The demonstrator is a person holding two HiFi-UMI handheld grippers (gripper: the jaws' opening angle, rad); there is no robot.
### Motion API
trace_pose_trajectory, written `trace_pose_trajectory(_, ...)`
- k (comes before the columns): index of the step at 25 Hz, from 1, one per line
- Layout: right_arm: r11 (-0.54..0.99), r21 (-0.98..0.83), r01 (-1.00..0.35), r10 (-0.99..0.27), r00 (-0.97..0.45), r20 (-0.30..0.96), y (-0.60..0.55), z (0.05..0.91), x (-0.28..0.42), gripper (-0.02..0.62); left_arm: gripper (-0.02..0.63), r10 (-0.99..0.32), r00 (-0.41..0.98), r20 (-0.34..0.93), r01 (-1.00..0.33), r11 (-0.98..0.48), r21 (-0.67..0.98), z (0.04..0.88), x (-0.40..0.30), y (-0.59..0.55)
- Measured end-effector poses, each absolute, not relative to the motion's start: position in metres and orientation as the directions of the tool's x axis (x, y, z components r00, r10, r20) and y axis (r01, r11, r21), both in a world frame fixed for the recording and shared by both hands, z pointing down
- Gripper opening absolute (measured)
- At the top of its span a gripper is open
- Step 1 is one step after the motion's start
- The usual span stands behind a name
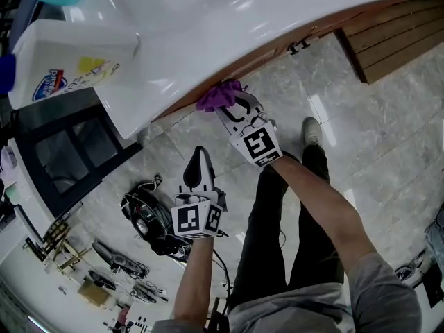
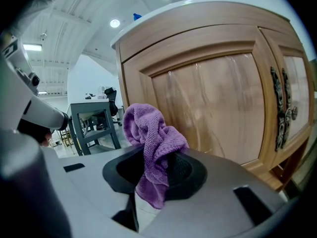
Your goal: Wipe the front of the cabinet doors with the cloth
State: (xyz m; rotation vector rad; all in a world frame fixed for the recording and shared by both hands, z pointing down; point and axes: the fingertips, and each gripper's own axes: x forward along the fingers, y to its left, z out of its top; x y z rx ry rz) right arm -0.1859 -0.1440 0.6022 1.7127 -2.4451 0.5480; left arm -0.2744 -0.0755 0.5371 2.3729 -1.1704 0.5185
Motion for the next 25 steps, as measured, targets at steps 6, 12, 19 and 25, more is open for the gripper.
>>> trace_pose_trajectory(6,0.274,-0.241,-0.931,-0.901,-0.336,0.273,-0.147,0.596,-0.168,0.095,0.009,-0.643,0.575,0.506,-0.807,-0.547,0.221,0.537,-0.263,-0.076)
trace_pose_trajectory(12,0.267,-0.234,-0.935,-0.907,-0.326,0.267,-0.148,0.591,-0.153,0.095,0.009,-0.642,0.574,0.509,-0.808,-0.543,0.227,0.538,-0.25,-0.074)
trace_pose_trajectory(19,0.261,-0.241,-0.935,-0.91,-0.321,0.261,-0.148,0.589,-0.139,0.095,0.009,-0.642,0.566,0.518,-0.813,-0.54,0.218,0.537,-0.242,-0.07)
trace_pose_trajectory(25,0.262,-0.219,-0.94,-0.912,-0.315,0.262,-0.147,0.587,-0.126,0.095,0.009,-0.641,0.567,0.517,-0.811,-0.546,0.213,0.535,-0.232,-0.066)
